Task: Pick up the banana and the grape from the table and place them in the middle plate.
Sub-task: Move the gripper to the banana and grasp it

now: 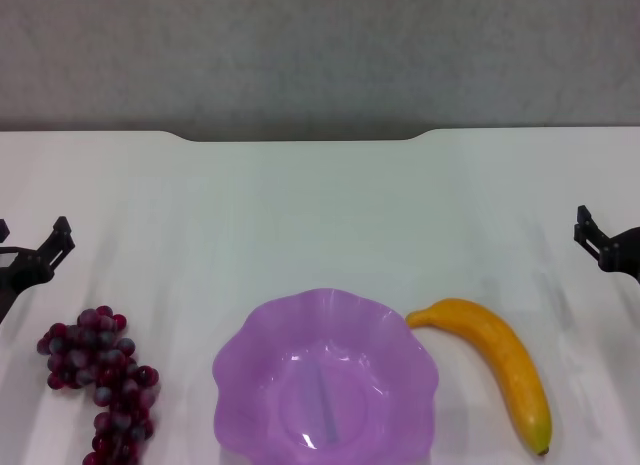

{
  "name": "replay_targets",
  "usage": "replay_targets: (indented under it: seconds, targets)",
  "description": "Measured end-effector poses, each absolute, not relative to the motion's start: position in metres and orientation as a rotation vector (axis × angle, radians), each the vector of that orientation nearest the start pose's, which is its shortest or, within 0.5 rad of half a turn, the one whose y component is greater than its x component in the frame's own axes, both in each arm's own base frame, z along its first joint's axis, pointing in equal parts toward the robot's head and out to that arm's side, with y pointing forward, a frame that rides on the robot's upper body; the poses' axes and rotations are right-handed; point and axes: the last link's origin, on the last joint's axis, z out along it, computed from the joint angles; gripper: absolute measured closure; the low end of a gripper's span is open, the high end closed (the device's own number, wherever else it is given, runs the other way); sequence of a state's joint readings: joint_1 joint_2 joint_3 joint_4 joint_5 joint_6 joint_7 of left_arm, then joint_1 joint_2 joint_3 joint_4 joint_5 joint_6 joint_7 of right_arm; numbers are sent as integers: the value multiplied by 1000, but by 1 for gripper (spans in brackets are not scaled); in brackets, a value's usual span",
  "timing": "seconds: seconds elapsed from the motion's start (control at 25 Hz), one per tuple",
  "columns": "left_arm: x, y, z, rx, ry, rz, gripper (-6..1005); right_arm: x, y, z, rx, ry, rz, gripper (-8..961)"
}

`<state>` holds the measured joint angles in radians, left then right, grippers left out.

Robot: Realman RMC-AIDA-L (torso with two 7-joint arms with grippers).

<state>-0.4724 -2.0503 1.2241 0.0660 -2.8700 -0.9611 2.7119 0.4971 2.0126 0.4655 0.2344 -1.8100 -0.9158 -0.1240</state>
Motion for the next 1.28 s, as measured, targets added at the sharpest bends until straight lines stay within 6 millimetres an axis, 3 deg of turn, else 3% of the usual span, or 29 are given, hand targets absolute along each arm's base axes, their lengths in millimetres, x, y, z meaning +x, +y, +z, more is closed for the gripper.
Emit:
replay_targets:
  seconds: [0.68,1.0,1.28]
  targets:
    - [-369,345,4,-1601,-793,-600,137,346,351,-23,-1690,536,365,62]
    - [-378,338,5,-1592,-819,-568,137,325,355,-35,-1735,539,415,62]
    - [-378,339,5,-1592,-820,-563,137,311,358,-9,-1761,622,412,62]
